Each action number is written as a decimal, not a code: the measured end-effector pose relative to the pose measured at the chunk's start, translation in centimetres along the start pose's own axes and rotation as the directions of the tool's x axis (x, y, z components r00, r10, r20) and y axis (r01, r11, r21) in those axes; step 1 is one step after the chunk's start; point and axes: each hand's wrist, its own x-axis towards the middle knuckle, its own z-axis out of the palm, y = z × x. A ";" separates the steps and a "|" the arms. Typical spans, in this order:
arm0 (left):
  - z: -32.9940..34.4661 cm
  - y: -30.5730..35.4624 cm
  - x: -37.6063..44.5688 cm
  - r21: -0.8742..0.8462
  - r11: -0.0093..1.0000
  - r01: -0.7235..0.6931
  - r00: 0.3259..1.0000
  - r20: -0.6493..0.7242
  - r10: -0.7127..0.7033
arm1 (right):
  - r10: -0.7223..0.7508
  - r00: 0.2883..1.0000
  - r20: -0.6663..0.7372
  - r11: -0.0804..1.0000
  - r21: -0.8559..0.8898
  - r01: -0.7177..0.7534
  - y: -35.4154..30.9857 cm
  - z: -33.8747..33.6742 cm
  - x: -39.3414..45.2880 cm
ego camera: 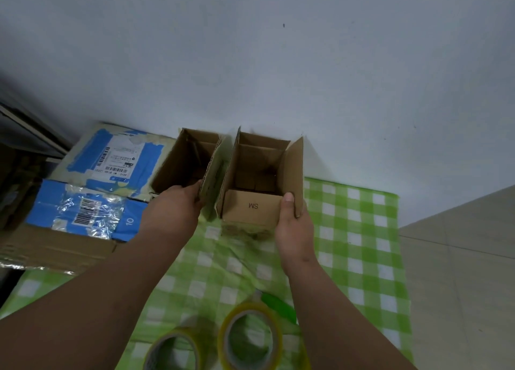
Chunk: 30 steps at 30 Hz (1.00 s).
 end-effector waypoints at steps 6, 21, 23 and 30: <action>-0.1 -2.1 -0.3 -0.126 0.991 0.040 0.994 -0.093 -0.052 | -0.010 0.999 0.044 0.999 -0.040 0.012 -0.2 2.7 0.5; -0.1 -3.1 0.3 -0.107 0.994 0.018 0.991 -0.128 -0.032 | -0.107 0.994 -0.012 0.993 -0.053 0.106 0.6 5.5 -0.2; 0.2 -3.1 0.0 -0.134 0.990 0.036 0.993 -0.107 -0.050 | -0.117 0.990 -0.079 0.993 -0.020 0.116 0.9 5.4 -0.4; 0.4 -3.4 0.0 -0.190 0.980 0.053 0.992 -0.100 -0.073 | -0.102 0.994 -0.047 0.994 -0.029 0.101 0.8 5.8 -0.4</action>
